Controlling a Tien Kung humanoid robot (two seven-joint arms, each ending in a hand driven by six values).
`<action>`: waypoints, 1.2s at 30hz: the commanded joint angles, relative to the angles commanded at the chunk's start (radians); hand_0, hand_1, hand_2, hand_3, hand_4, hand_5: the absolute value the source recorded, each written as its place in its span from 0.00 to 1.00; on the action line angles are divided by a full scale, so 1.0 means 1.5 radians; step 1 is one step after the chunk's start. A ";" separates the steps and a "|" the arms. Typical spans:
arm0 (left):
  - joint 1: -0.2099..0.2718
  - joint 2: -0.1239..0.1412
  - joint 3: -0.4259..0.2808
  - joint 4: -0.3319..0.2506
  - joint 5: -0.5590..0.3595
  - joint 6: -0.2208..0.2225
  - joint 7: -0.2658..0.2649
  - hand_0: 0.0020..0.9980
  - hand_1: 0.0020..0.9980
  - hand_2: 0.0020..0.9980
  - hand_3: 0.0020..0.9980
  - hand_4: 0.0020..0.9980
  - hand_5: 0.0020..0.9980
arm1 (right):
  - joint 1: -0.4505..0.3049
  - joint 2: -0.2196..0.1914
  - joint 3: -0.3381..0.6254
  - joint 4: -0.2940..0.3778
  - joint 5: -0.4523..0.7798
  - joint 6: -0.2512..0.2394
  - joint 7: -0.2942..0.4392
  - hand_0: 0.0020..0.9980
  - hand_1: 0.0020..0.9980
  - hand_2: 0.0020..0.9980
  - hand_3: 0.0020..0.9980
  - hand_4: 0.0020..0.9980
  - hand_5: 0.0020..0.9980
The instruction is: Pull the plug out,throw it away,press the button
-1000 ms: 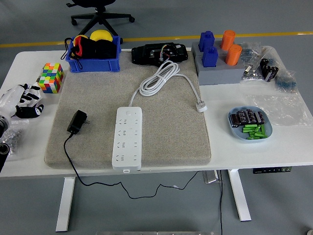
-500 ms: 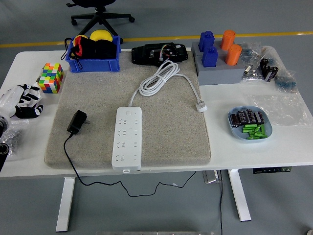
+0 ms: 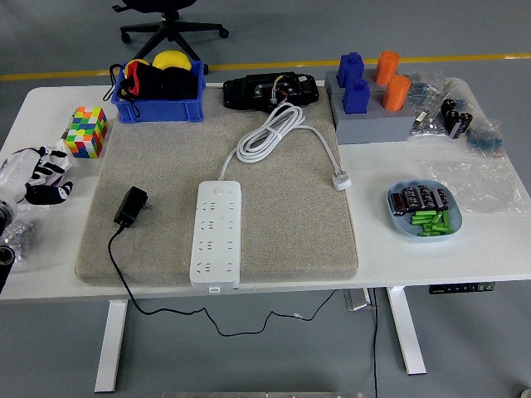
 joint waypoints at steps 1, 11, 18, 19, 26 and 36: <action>0.000 0.000 0.001 -0.001 0.000 0.000 0.000 0.73 0.73 0.68 0.81 0.64 0.00 | 0.000 0.001 0.002 0.000 -0.001 0.000 0.000 0.73 0.68 0.66 0.64 0.75 0.60; 0.000 -0.001 -0.001 -0.002 0.000 0.001 -0.002 0.73 0.73 0.68 0.81 0.64 0.00 | 0.000 0.002 0.006 0.000 0.000 0.000 0.000 0.73 0.68 0.66 0.63 0.74 0.60; 0.002 -0.001 -0.004 -0.003 0.001 0.000 -0.001 0.73 0.73 0.68 0.81 0.64 0.00 | 0.001 0.002 0.005 0.000 0.000 0.000 0.000 0.73 0.68 0.66 0.63 0.74 0.60; 0.002 -0.001 -0.005 -0.004 0.001 0.000 0.000 0.73 0.73 0.68 0.81 0.64 0.00 | 0.001 0.002 0.005 0.000 0.000 0.000 0.000 0.73 0.68 0.66 0.63 0.74 0.60; 0.004 -0.002 -0.006 -0.005 0.000 -0.001 0.000 0.73 0.73 0.68 0.81 0.64 0.00 | 0.002 0.001 0.006 0.000 0.001 0.000 0.000 0.73 0.68 0.66 0.64 0.74 0.60; 0.004 -0.002 -0.012 -0.007 0.001 0.000 -0.005 0.73 0.73 0.67 0.81 0.63 0.00 | 0.004 0.001 0.007 0.000 0.001 0.000 0.000 0.73 0.68 0.66 0.64 0.74 0.60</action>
